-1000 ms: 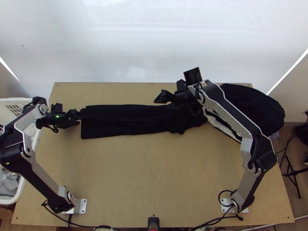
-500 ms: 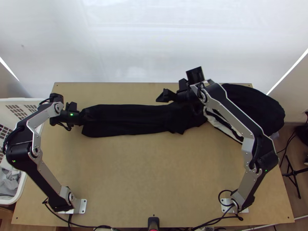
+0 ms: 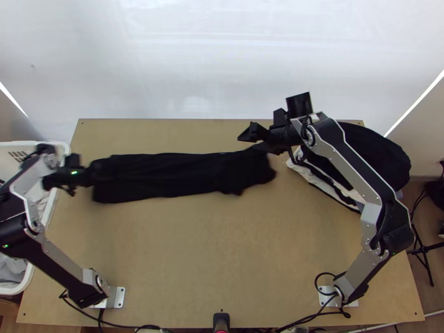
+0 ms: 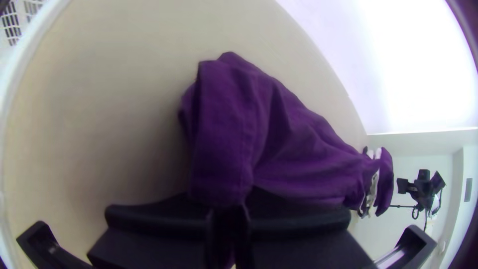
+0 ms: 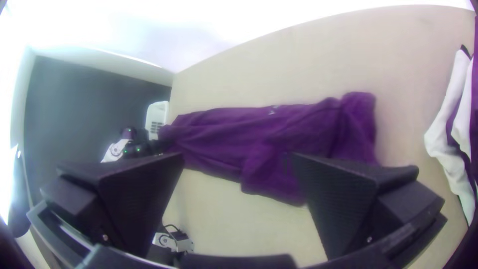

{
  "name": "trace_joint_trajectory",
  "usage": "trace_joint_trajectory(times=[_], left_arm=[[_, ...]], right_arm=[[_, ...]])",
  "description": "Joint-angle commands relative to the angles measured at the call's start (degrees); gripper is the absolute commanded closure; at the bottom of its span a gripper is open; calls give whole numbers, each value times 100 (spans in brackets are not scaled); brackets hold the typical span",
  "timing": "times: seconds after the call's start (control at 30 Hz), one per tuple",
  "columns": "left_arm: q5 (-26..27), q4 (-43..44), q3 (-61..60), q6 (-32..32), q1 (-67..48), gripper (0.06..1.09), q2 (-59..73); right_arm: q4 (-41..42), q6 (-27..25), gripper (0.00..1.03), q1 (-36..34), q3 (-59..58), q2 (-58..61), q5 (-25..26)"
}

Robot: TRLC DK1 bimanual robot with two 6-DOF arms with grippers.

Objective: Fold the t-shirt

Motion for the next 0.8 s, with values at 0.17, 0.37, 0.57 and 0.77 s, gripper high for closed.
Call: trace_joint_trajectory(times=[0.17, 0.37, 0.57, 0.77], left_arm=[[-419, -1567, 1185, 764, 1344, 105, -60], [-419, -1928, 1361, -27, 122, 105, -1229], [-427, -2622, 2011, -809, -1416, 105, -1475], [-445, -2622, 2785, -1706, -2813, 105, -1229]], right_arm=[[3, -123, 3, -99, -438, -297, 6], [3, -158, 3, -161, -622, -491, 6], [3, -167, 3, -337, -684, -640, 6], [3, -158, 3, -389, -701, -737, 6]])
